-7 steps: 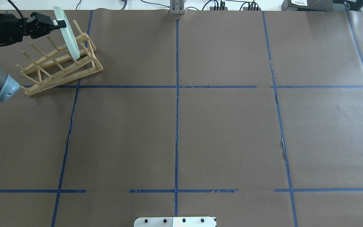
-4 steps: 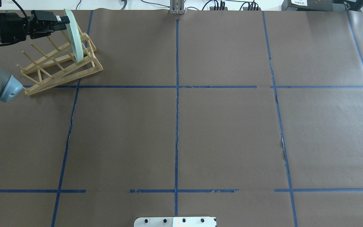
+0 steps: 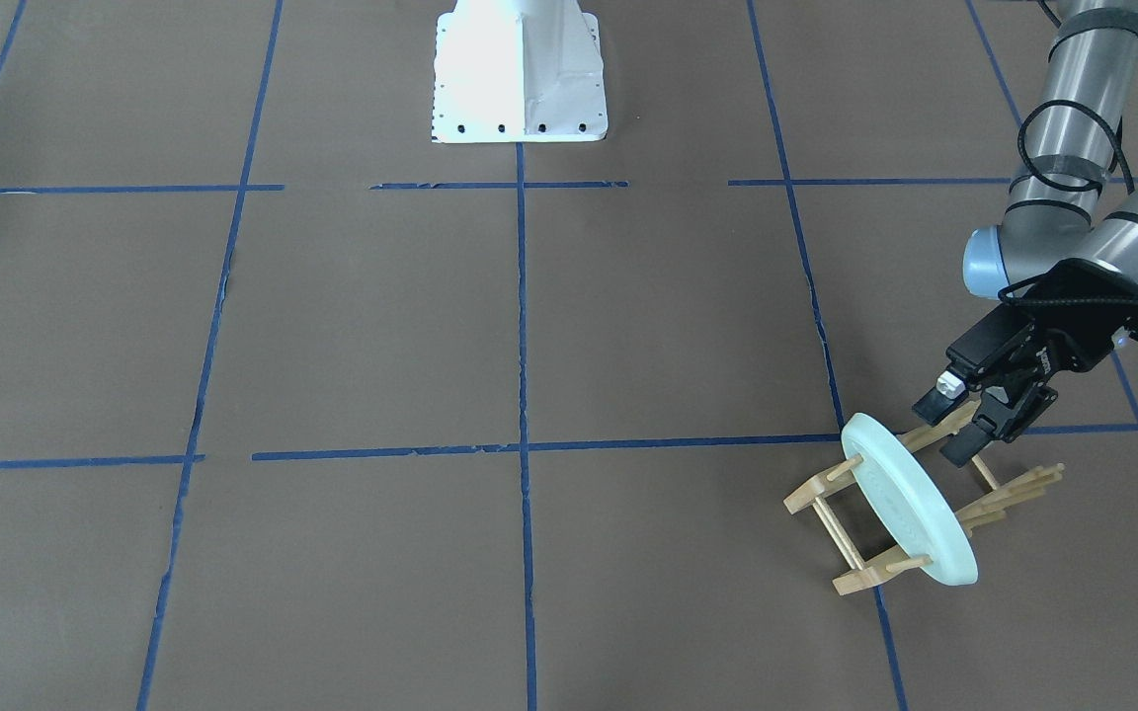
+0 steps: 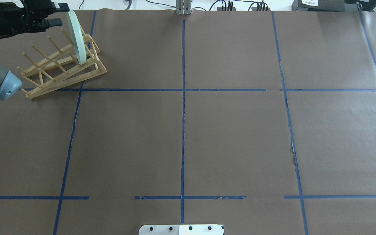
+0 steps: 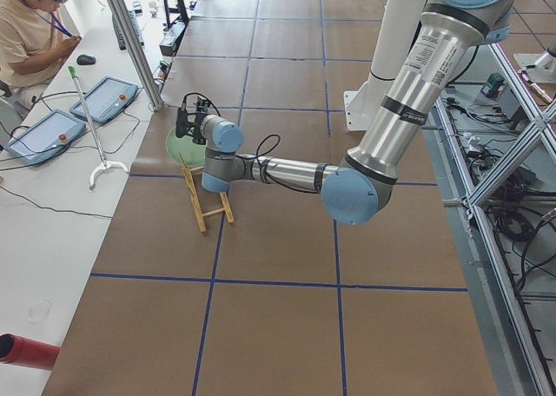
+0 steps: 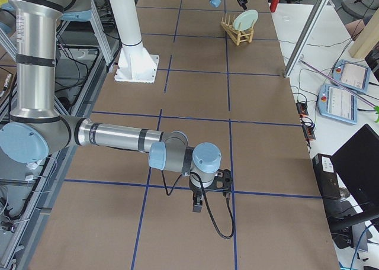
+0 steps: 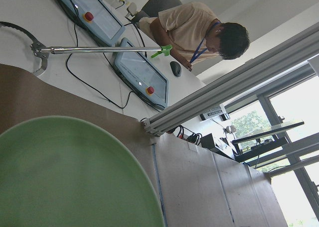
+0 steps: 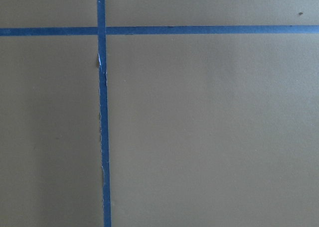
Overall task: Place plate on rack
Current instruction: 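Open the left gripper and withdraw it from the plate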
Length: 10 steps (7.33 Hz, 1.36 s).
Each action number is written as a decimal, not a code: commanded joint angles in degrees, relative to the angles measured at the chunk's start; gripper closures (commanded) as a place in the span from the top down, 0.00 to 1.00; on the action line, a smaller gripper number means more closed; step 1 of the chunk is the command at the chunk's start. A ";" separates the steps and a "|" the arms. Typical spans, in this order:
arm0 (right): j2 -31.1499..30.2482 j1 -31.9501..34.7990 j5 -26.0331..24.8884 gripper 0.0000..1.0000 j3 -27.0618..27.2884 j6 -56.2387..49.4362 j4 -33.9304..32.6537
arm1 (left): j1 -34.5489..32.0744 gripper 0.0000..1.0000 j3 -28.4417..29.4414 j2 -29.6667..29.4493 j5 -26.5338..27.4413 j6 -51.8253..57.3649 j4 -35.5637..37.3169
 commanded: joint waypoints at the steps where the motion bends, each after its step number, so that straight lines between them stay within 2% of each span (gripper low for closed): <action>1: 0.00 0.00 0.00 1.00 0.00 0.00 -0.03 | -6.94 1.00 -3.94 3.98 -11.68 1.26 3.84; 2: 0.00 0.00 0.00 1.00 0.00 0.00 0.06 | -11.25 1.00 -4.55 7.57 -17.94 6.40 4.80; 3: 0.00 0.00 0.00 1.00 0.00 0.00 0.06 | -14.08 1.00 -4.56 10.56 -18.53 14.20 7.25; 6: 0.00 0.00 0.00 1.00 0.00 0.00 -0.03 | -19.71 1.00 -9.55 14.88 -18.18 48.25 36.62; 10: 0.00 0.00 0.00 1.00 0.00 0.00 -0.03 | -29.02 1.00 -10.97 21.30 -17.83 88.62 69.52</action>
